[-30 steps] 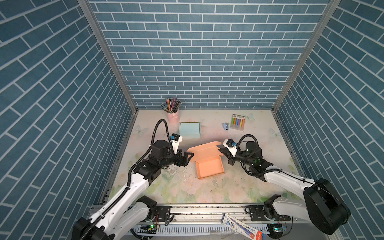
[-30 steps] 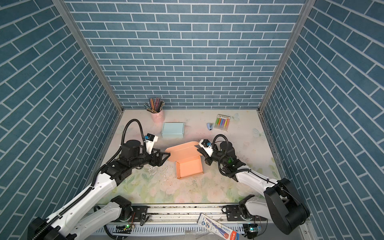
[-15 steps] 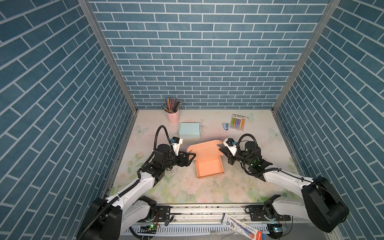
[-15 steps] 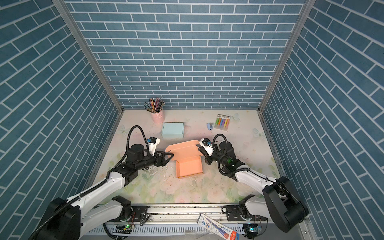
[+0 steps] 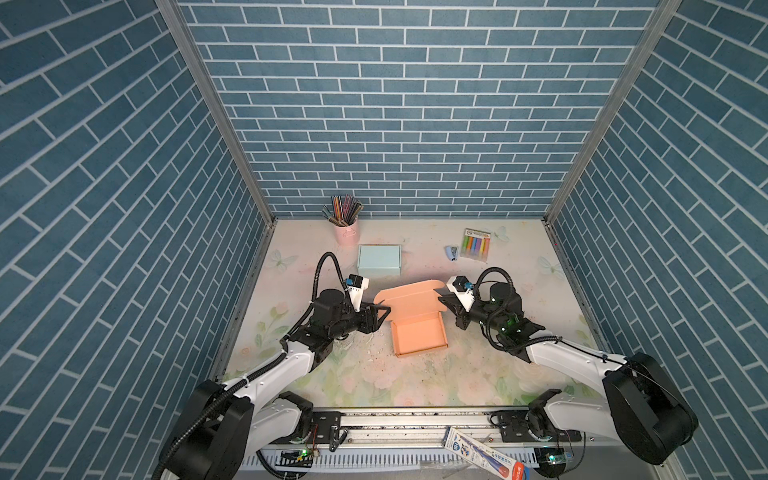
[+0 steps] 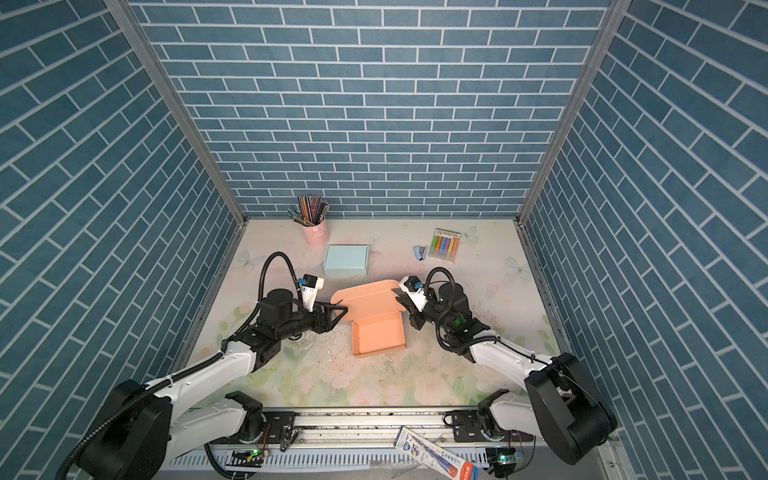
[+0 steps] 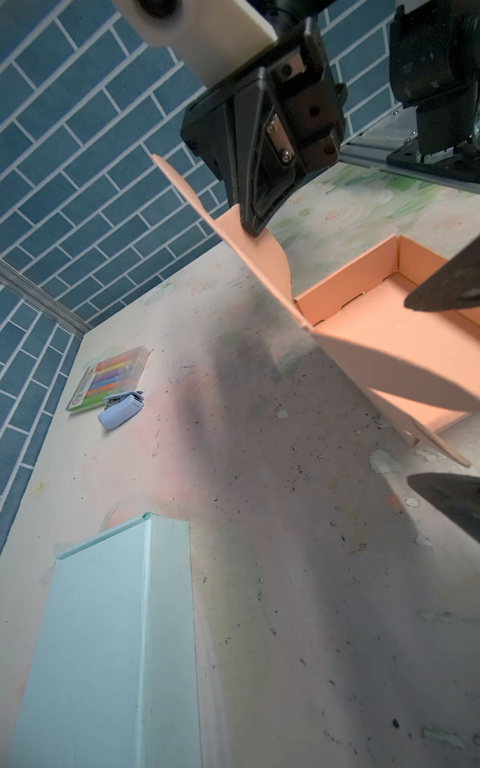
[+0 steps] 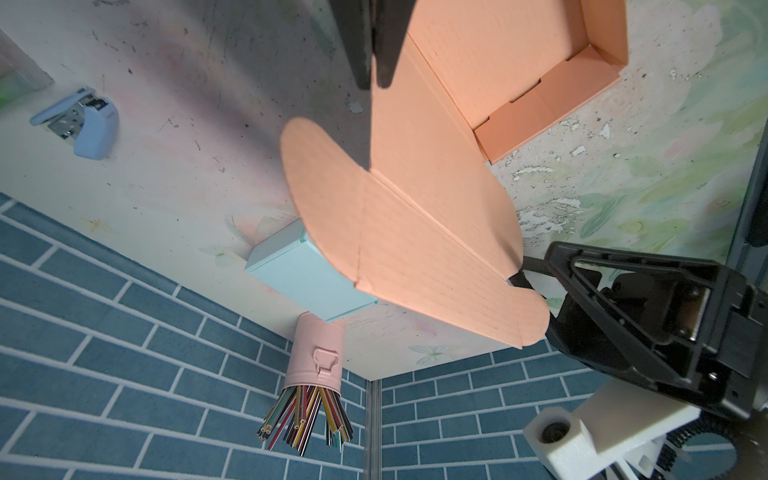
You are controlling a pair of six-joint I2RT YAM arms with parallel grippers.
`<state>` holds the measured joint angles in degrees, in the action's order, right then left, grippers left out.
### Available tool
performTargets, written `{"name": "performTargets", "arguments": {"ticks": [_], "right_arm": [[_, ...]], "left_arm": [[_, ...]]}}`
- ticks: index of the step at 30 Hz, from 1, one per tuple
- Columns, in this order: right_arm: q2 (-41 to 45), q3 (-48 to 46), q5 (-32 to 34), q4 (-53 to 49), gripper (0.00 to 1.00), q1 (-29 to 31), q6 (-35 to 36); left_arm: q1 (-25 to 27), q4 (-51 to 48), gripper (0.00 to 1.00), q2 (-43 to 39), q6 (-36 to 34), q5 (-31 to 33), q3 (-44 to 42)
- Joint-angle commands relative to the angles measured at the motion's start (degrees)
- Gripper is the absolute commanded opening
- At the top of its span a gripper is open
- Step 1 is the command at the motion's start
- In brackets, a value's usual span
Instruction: Fold the paper box
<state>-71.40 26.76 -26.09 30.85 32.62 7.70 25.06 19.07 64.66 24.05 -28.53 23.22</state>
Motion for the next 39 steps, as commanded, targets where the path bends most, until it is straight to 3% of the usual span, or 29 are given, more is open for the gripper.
{"name": "performTargets", "arguments": {"ticks": [1,22,30,39], "right_arm": [[-0.5,1.0,0.5,0.3,0.0,0.0,-0.8],[-0.5,1.8,1.0,-1.2,0.0,0.0,-0.1],[-1.0,2.4,0.4,-2.0,0.0,0.0,0.5],[0.1,3.6,1.8,-2.6,0.0,1.8,-3.0]], "left_arm": [[1.0,-1.1,0.54,0.9,-2.0,1.9,1.1],[2.9,-6.8,0.1,-1.4,-4.4,6.9,1.7],[3.5,-7.9,0.01,-2.4,-4.3,7.9,1.8],[5.3,-8.9,0.0,-4.5,-3.4,11.3,3.6]]}}
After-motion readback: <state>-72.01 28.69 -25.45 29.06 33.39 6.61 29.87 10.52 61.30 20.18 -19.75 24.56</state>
